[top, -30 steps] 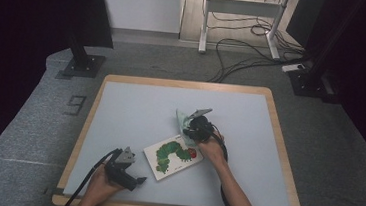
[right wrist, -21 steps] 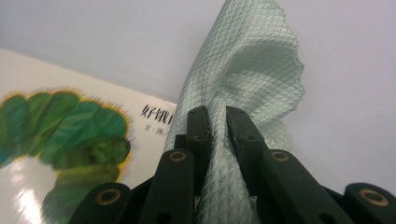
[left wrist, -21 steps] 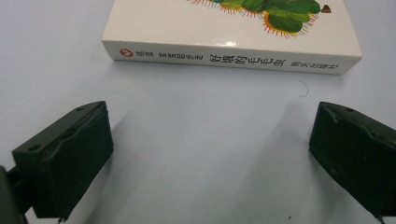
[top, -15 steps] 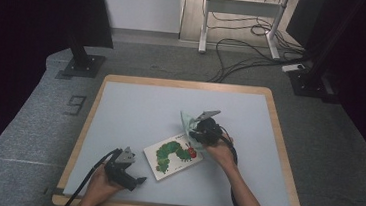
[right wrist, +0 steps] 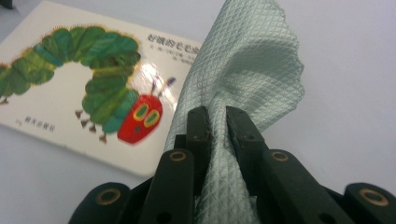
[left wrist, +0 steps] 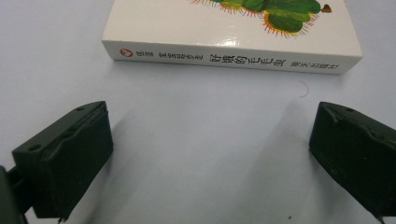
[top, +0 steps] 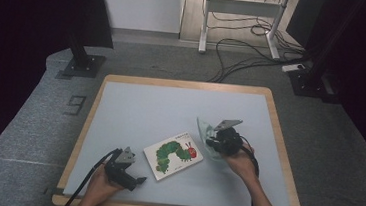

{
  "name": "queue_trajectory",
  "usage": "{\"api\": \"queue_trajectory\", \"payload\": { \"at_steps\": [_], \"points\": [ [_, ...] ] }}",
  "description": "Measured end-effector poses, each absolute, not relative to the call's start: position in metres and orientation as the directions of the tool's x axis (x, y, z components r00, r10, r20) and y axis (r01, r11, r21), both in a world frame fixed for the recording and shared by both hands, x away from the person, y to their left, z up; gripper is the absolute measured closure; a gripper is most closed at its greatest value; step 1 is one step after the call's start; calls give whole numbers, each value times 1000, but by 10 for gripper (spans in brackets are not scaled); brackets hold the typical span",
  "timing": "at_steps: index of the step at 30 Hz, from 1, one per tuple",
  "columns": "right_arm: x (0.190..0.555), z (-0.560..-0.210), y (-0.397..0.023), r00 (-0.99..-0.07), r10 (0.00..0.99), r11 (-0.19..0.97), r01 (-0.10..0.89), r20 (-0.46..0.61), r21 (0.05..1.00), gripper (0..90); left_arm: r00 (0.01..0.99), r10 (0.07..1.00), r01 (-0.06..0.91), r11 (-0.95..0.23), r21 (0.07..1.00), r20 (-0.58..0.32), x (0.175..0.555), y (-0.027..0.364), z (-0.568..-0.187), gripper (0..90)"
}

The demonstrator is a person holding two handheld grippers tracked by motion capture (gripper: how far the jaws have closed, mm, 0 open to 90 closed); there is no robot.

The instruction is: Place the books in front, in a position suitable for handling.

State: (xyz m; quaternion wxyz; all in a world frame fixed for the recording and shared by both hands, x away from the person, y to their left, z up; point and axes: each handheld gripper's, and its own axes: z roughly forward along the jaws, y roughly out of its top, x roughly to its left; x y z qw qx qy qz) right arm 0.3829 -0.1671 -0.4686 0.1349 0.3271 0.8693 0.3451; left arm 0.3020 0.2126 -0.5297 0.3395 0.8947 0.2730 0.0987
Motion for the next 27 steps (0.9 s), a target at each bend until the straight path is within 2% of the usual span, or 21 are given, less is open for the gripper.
{"api": "queue_trajectory", "payload": {
  "at_steps": [18, 27],
  "points": [
    [336, -465, -247, -665, 746, 485, 522, -20, 702, 787, 831, 556, 421, -621, 661, -7, 302, 213, -530, 0],
    [316, -478, -281, -607, 794, 433, 566, -1, 702, 780, 831, 557, 422, -620, 662, -8, 302, 212, -530, 0]
  ]
}}
